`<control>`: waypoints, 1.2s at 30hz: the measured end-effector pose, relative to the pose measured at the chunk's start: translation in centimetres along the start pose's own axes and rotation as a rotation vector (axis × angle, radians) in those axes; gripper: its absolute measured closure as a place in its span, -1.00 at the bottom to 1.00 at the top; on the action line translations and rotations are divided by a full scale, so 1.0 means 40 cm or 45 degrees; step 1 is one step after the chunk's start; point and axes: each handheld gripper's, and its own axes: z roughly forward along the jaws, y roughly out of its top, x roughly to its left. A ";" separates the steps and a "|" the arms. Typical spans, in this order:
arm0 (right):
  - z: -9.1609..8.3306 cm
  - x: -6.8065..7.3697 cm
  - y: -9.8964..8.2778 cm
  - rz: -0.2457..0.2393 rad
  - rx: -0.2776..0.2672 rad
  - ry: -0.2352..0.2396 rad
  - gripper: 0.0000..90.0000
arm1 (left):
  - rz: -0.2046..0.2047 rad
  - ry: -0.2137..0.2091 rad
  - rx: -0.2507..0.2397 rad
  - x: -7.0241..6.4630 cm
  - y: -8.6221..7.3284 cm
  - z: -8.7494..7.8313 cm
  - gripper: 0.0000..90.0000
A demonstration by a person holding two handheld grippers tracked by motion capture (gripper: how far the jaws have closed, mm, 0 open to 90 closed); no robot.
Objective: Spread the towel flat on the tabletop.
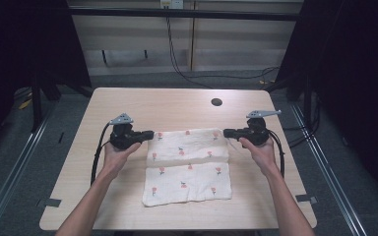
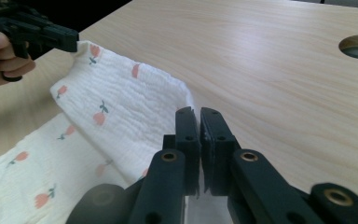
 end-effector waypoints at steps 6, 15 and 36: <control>0.022 -0.035 0.005 0.055 0.004 -0.078 0.68 | -0.034 0.008 0.035 -0.010 0.004 0.028 0.36; -0.006 -0.012 -0.001 0.015 0.038 -0.074 0.50 | 0.030 0.051 0.065 -0.028 0.007 -0.031 0.09; 0.002 0.125 -0.190 -0.134 0.288 0.027 0.37 | 0.185 -0.132 0.376 -0.136 -0.171 -0.058 0.24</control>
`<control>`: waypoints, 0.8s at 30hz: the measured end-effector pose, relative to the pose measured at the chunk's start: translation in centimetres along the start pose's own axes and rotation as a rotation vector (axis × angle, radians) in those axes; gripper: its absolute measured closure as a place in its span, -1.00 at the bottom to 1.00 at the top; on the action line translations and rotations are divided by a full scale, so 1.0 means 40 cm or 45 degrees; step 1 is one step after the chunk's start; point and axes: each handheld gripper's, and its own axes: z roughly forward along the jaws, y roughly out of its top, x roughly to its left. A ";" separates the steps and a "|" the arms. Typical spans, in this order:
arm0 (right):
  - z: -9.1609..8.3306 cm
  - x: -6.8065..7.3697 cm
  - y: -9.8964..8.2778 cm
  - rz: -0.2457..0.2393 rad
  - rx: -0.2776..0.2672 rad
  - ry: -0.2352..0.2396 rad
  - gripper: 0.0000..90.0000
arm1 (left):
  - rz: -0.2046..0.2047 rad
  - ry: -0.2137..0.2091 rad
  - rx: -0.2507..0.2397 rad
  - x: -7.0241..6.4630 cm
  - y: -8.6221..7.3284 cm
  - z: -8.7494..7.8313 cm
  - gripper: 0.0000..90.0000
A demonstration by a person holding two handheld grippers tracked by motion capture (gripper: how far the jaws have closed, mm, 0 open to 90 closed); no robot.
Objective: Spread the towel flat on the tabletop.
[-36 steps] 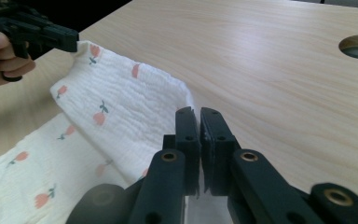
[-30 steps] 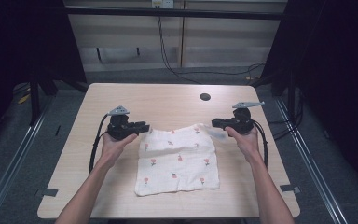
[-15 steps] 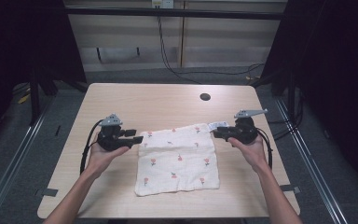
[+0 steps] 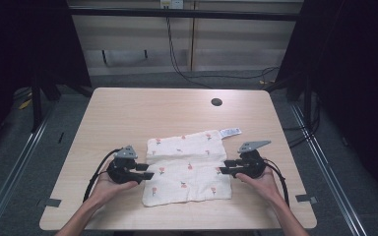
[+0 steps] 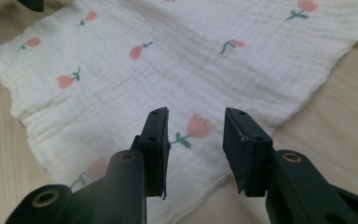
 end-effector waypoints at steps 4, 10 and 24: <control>0.027 0.006 -0.011 -0.061 0.061 -0.055 0.36 | 0.011 0.006 -0.009 -0.006 0.005 -0.003 0.20; 0.024 0.028 -0.018 -0.163 0.112 -0.059 0.81 | 0.031 0.001 0.008 -0.012 -0.002 0.008 0.25; -0.006 0.051 -0.054 -0.110 0.121 0.013 0.99 | 0.120 -0.034 0.076 -0.052 -0.033 0.016 0.81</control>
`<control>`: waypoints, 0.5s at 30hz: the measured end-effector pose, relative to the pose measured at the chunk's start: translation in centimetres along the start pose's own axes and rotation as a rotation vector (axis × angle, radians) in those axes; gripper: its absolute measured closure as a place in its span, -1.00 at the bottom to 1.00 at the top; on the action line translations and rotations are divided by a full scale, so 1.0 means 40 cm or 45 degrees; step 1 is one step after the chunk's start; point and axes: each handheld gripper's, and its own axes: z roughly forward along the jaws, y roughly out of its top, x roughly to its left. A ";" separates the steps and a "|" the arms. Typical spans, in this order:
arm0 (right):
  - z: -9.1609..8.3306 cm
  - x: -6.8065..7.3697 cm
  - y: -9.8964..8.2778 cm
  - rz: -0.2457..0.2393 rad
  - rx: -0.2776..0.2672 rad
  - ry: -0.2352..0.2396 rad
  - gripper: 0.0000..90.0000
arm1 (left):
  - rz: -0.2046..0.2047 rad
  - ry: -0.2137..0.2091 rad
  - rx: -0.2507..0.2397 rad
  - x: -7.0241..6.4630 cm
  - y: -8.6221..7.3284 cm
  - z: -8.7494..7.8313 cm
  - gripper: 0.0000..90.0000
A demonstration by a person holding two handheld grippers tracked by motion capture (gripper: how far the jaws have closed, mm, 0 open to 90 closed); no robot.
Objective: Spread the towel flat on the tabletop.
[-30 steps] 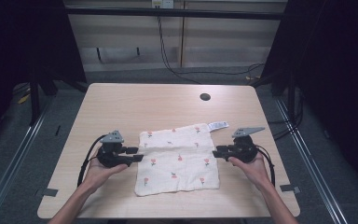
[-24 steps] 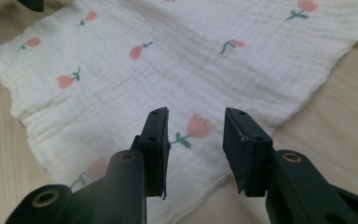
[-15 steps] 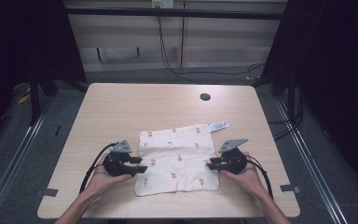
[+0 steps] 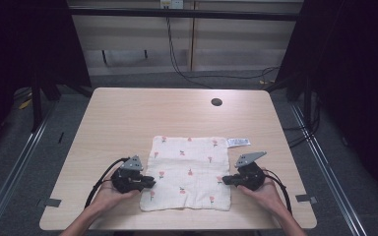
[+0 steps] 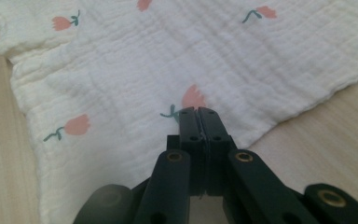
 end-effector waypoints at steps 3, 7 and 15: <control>-0.002 0.015 -0.006 -0.002 0.005 0.036 0.99 | -0.005 -0.048 0.016 -0.009 -0.009 -0.008 0.95; -0.006 0.031 -0.009 0.011 0.028 0.053 0.98 | -0.003 -0.068 0.028 -0.014 -0.015 -0.016 0.98; -0.036 0.000 0.010 0.075 -0.125 0.006 0.70 | -0.081 -0.038 -0.100 0.014 0.010 -0.041 0.49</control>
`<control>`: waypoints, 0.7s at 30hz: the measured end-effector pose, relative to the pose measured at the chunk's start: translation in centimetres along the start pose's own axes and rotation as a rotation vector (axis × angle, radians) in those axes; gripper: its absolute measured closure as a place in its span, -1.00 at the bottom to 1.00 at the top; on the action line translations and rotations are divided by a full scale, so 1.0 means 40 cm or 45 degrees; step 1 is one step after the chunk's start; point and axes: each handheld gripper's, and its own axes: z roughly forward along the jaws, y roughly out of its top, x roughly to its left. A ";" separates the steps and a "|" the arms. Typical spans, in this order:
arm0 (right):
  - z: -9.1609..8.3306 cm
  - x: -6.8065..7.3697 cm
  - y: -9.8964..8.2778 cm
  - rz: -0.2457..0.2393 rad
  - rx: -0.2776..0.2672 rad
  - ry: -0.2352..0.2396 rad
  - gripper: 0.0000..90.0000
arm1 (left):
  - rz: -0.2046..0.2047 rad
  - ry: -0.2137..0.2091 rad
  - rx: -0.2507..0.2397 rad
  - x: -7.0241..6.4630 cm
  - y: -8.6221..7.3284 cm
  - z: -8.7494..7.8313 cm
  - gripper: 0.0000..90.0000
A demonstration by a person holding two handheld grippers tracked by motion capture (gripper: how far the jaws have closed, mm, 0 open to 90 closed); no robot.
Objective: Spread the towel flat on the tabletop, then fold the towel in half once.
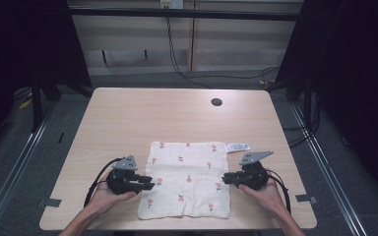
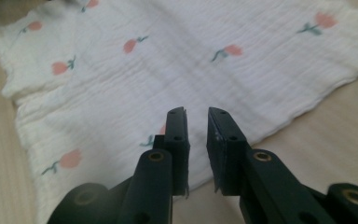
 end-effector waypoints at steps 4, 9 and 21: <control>-0.012 -0.035 0.031 0.013 -0.054 -0.051 0.61 | -0.045 0.015 -0.026 0.038 0.018 0.003 0.35; 0.011 -0.088 0.073 0.024 -0.064 -0.077 0.49 | -0.074 0.029 -0.022 0.070 0.032 0.006 0.24; 0.062 -0.184 0.119 0.111 -0.059 -0.185 0.42 | -0.138 0.153 -0.087 0.148 0.076 -0.021 0.23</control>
